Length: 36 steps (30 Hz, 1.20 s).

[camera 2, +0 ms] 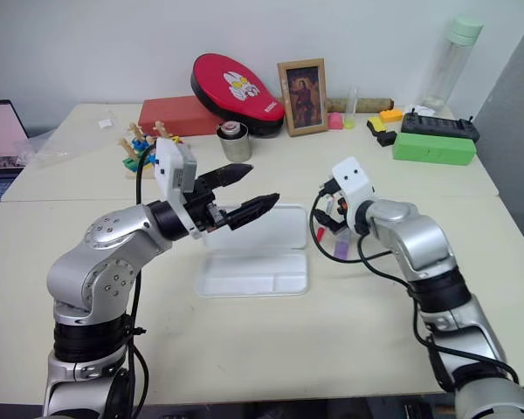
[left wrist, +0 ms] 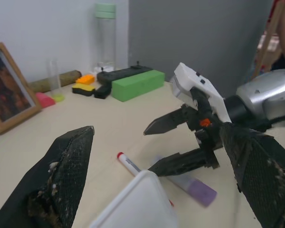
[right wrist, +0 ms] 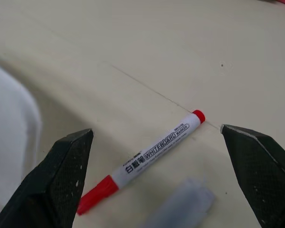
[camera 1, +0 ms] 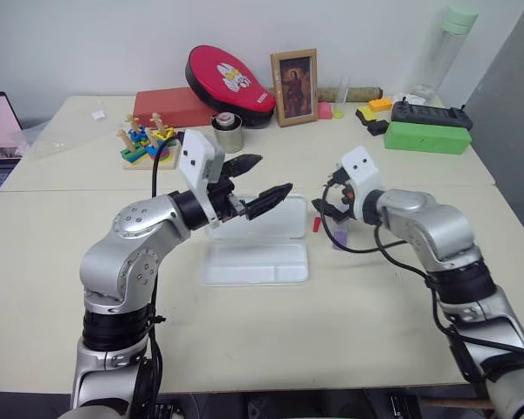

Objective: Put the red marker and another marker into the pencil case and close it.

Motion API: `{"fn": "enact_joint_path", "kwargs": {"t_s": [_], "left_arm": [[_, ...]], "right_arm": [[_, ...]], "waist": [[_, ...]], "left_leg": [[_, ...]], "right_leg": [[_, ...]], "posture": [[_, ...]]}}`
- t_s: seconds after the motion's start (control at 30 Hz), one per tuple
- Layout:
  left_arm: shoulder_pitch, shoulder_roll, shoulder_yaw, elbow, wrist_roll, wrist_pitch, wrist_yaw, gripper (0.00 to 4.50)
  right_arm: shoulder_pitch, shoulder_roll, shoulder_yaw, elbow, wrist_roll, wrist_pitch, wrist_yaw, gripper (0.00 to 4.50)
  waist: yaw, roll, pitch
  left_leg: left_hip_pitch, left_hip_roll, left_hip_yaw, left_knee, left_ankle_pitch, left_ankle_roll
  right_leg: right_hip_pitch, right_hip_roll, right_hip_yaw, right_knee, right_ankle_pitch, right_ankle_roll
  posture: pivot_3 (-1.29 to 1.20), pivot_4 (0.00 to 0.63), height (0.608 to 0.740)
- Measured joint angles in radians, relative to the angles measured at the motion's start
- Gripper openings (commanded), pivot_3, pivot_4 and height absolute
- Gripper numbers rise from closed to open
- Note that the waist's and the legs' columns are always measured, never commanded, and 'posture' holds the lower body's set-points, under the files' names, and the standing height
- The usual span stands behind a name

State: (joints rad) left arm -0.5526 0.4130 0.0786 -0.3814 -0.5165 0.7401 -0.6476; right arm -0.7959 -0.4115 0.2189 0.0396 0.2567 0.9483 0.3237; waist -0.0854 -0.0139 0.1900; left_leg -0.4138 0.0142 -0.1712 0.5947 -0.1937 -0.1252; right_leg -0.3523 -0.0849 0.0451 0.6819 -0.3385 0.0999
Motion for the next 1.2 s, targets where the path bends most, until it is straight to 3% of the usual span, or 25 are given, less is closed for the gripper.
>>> {"fn": "enact_joint_path", "kwargs": {"t_s": [0.47, 0.73, 1.03, 1.2], "left_arm": [[-0.054, 0.054, -0.046, 0.072, 0.029, 0.037, 0.038, 4.49], [-0.074, 0.054, -0.053, 0.071, 0.028, 0.035, 0.035, 4.5], [-0.075, 0.04, -0.053, 0.071, 0.023, 0.033, 0.03, 4.5], [-0.075, 0.04, -0.053, 0.071, 0.023, 0.033, 0.03, 4.5]], "right_arm": [[-0.079, 0.154, -0.022, 0.306, -0.108, -0.021, -0.063, 4.5], [-0.08, 0.167, -0.025, 0.318, -0.126, -0.026, -0.044, 2.88], [-0.091, 0.166, -0.042, 0.35, -0.129, -0.042, -0.038, 0.42], [-0.096, 0.165, -0.056, 0.362, -0.137, -0.049, -0.04, 0.27]], "waist": [[-0.002, 0.0, 0.0], [-0.002, 0.0, 0.0], [0.001, 0.0, 0.0], [0.001, 0.0, 0.0]], "left_leg": [[0.0, 0.0, 0.0, -0.001, 0.0, 0.0], [0.001, 0.0, 0.0, 0.0, 0.0, 0.0], [0.001, 0.0, 0.0, 0.0, 0.0, 0.0], [0.001, 0.0, 0.0, 0.0, 0.0, 0.0]], "right_leg": [[-0.001, 0.0, 0.0, 0.001, 0.0, 0.0], [0.0, 0.0, 0.0, 0.001, 0.0, 0.0], [0.0, 0.0, 0.0, 0.001, 0.0, 0.0], [0.0, 0.0, 0.0, 0.001, 0.0, 0.0]], "posture": [[0.0, 0.15, 0.74], [0.0, 0.15, 0.74], [0.0, 0.15, 0.74], [0.0, 0.15, 0.74]]}}
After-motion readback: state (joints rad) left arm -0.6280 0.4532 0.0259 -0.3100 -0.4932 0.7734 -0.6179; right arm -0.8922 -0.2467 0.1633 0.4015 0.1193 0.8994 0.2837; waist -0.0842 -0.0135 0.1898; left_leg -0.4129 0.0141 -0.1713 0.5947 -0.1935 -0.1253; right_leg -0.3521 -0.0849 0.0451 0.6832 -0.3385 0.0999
